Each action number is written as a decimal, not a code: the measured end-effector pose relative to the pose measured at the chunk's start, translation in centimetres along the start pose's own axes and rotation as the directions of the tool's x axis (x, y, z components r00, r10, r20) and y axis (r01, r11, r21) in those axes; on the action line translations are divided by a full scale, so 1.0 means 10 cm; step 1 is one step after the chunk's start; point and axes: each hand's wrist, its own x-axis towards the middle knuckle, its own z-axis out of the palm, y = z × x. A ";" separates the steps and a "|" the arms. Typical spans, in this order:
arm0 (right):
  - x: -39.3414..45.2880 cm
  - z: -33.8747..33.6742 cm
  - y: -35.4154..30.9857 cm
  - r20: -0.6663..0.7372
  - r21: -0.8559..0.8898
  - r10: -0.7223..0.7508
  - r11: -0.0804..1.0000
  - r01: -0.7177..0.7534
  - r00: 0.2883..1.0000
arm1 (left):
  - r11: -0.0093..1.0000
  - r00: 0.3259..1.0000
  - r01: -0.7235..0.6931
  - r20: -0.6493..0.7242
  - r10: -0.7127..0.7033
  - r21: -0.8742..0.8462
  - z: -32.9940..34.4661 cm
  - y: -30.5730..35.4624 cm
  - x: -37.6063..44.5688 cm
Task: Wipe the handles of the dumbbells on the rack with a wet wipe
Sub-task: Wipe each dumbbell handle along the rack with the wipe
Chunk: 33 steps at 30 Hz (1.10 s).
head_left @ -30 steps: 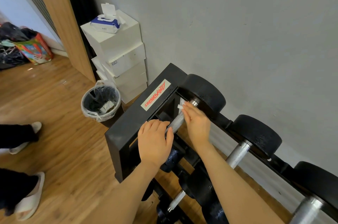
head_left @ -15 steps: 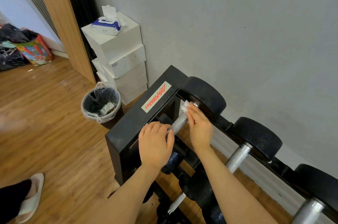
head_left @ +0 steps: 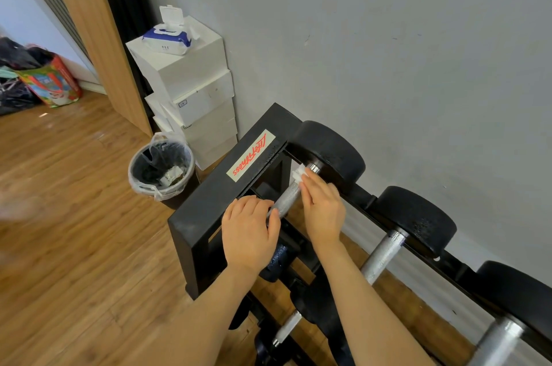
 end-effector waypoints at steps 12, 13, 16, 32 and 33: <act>0.02 0.02 0.06 0.017 0.031 0.032 0.999 -0.033 0.999 | 1.000 0.999 -0.020 -0.036 0.021 0.020 0.02 -0.01 0.00; 0.03 0.02 0.07 0.008 0.042 0.087 0.995 -0.088 0.996 | 1.000 0.999 -0.021 -0.040 0.022 0.021 0.02 -0.01 0.00; -0.01 0.05 0.03 -0.033 0.125 0.236 0.965 -0.231 0.971 | 1.000 0.998 -0.023 -0.050 0.024 0.021 0.02 -0.02 -0.01; -0.16 0.07 -0.12 -0.007 0.260 0.274 0.929 -0.263 0.962 | 0.999 0.999 -0.015 -0.031 0.016 0.033 0.03 -0.01 0.00; -0.14 0.06 -0.12 -0.015 0.266 0.279 0.927 -0.265 0.960 | 0.999 0.999 -0.012 -0.032 0.013 0.035 0.03 -0.01 -0.01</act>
